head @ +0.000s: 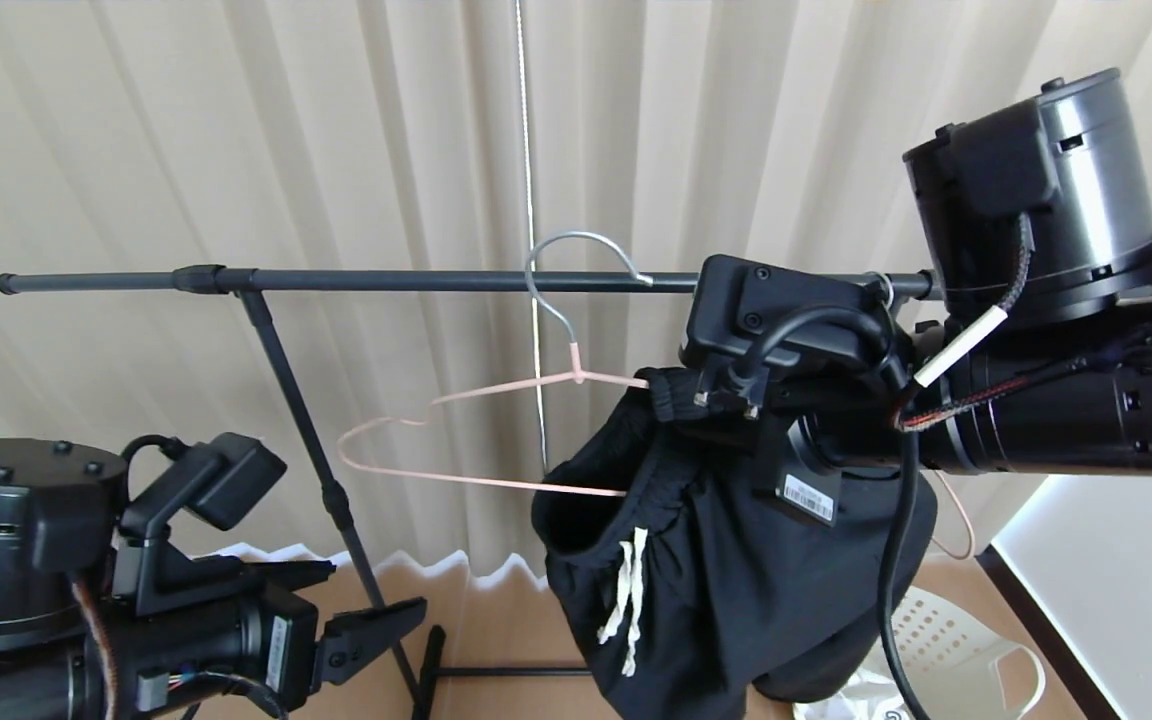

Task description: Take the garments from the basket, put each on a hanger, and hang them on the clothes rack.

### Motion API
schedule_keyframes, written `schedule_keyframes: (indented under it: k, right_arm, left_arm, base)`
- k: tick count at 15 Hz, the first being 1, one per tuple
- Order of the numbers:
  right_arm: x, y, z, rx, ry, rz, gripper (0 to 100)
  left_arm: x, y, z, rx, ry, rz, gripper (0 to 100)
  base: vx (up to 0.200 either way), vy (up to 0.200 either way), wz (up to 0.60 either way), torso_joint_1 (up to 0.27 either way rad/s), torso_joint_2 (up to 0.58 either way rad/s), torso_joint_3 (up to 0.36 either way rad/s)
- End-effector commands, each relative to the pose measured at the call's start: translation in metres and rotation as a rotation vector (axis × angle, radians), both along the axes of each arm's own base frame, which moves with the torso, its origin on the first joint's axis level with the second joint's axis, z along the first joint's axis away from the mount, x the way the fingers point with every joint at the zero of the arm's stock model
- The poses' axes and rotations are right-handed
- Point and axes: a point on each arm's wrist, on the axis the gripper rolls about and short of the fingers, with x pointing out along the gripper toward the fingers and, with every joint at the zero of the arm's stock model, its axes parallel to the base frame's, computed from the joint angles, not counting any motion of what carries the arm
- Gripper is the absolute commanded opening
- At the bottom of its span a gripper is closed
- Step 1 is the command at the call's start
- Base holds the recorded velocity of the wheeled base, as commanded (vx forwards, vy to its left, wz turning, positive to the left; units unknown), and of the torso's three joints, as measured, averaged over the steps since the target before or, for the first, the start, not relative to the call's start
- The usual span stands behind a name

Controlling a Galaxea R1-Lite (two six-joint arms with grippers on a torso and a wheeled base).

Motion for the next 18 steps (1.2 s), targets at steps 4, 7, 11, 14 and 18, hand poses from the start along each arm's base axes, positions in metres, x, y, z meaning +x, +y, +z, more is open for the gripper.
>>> schedule_keyframes:
  k: [4,7,11,14,18]
  right_arm:
    - [-0.017,0.012,-0.007,0.053,0.004,-0.016,0]
    - [-0.03,0.017,-0.003,0.09,0.016,-0.017,0]
    - [-0.035,0.021,-0.004,0.116,0.043,-0.028,0]
    - [-0.037,0.022,-0.004,0.137,0.064,-0.039,0]
    - [-0.039,0.023,-0.004,0.149,0.077,-0.038,0]
  left_arm:
    - [0.015,-0.024,-0.027,0.047,0.131,0.029,100]
    - [0.031,-0.041,-0.039,0.004,0.106,0.135,100]
    - [0.039,-0.047,-0.036,-0.069,0.07,0.192,100]
    - [0.046,-0.051,-0.034,-0.143,0.012,0.227,100]
    - [0.048,-0.057,-0.04,-0.144,-0.004,0.228,100]
  base:
    - [0.0,0.0,0.0,0.0,0.0,0.0]
    - [0.0,0.0,0.0,0.0,0.0,0.0]
    - [0.0,0.0,0.0,0.0,0.0,0.0]
    - [0.0,0.0,0.0,0.0,0.0,0.0]
    - [0.0,0.0,0.0,0.0,0.0,0.0]
